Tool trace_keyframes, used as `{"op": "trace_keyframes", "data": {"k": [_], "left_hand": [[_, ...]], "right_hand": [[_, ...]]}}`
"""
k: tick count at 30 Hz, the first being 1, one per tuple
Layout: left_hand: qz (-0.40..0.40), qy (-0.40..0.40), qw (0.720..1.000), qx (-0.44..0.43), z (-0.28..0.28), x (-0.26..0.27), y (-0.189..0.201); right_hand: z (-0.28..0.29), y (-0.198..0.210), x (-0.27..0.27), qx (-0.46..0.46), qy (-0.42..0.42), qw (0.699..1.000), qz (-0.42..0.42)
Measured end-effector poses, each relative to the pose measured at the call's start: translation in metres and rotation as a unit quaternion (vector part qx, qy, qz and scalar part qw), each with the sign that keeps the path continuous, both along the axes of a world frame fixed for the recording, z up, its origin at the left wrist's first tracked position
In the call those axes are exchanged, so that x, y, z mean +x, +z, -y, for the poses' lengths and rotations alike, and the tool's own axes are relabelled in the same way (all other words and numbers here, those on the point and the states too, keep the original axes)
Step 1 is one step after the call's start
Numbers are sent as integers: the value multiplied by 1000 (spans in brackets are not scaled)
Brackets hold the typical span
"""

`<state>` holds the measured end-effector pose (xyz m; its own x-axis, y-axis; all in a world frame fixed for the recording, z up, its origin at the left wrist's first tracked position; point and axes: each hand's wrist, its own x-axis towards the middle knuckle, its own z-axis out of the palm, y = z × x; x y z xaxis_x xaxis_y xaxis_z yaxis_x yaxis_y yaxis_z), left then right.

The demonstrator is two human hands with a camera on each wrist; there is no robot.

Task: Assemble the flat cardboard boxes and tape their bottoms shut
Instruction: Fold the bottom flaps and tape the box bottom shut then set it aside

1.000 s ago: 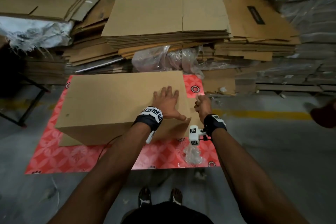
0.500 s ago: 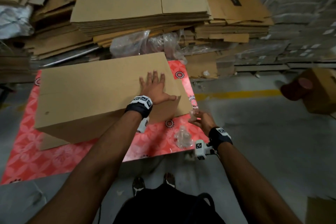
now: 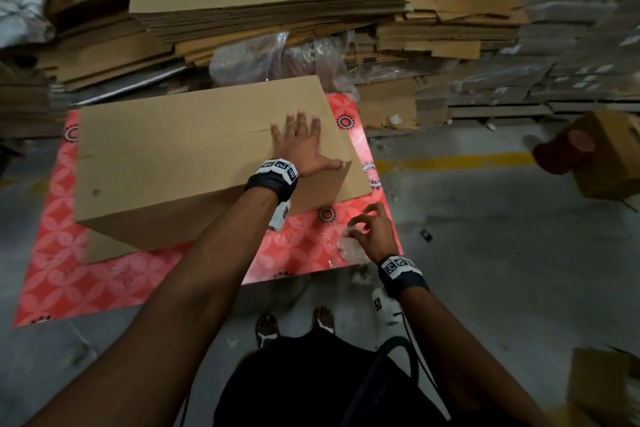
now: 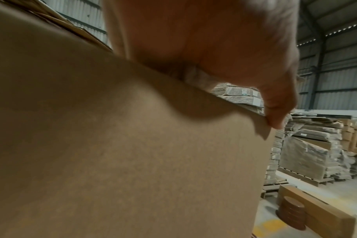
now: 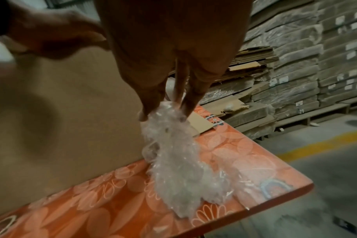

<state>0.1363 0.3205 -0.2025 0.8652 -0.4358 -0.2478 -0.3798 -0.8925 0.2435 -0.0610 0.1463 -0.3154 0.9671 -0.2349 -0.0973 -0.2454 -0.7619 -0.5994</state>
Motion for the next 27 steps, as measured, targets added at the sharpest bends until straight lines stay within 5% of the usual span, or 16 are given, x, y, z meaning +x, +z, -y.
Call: {"op": "trace_keyframes", "data": {"k": [7, 15, 27], "left_hand": [[-7, 2, 1000, -3, 0, 2, 0], [-7, 2, 1000, -8, 1, 2, -1], [1, 0, 1000, -9, 0, 2, -1]], "right_hand": [[-8, -13, -4, -30, 5, 999, 13], [5, -5, -4, 127, -170, 977, 38], [10, 4, 6, 147, -162, 974, 50]]}}
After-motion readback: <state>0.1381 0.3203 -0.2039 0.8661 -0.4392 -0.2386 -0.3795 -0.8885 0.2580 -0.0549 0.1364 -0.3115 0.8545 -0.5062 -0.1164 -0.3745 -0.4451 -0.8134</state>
